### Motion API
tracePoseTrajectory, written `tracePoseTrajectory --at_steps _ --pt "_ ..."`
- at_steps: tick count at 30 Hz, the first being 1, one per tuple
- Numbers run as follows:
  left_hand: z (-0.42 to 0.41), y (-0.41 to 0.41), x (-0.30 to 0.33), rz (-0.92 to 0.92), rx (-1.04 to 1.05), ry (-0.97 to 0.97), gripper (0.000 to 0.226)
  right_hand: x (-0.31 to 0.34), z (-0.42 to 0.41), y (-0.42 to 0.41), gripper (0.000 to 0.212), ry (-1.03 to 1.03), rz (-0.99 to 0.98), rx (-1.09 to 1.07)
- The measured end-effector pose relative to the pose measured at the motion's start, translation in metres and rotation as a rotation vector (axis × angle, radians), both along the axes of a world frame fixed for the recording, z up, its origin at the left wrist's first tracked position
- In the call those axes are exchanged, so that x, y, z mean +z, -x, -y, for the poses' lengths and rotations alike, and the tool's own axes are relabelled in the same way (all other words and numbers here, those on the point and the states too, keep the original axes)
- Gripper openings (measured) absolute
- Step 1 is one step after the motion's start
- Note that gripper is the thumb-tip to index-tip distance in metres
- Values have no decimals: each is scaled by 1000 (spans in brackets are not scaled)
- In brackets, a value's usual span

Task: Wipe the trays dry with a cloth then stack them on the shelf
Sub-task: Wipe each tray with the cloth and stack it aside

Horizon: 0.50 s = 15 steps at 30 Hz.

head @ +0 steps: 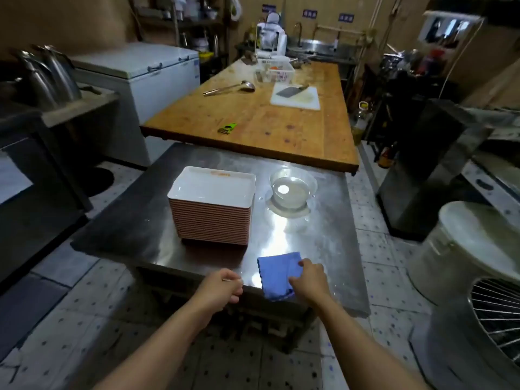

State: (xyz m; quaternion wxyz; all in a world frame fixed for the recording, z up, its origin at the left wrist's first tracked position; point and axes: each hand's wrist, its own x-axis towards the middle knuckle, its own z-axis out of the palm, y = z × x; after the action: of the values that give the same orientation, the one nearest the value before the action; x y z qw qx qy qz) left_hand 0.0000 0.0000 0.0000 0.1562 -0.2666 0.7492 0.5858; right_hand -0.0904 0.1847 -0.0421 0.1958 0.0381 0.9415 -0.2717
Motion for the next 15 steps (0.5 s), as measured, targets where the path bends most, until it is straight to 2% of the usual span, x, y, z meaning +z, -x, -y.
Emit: tracePoseTrajectory --at_steps 5,9,12,15 --pt "-6 32 -16 72 18 3 20 -31 4 35 54 -126 28 -2" --pt "-6 47 -23 87 35 13 20 -48 10 46 41 -237 -44 -86" --pt "-6 53 -24 95 41 21 17 -53 15 49 38 -175 23 -206" --pt "-3 53 -20 80 57 2 16 -46 19 53 13 -13 85 -179"
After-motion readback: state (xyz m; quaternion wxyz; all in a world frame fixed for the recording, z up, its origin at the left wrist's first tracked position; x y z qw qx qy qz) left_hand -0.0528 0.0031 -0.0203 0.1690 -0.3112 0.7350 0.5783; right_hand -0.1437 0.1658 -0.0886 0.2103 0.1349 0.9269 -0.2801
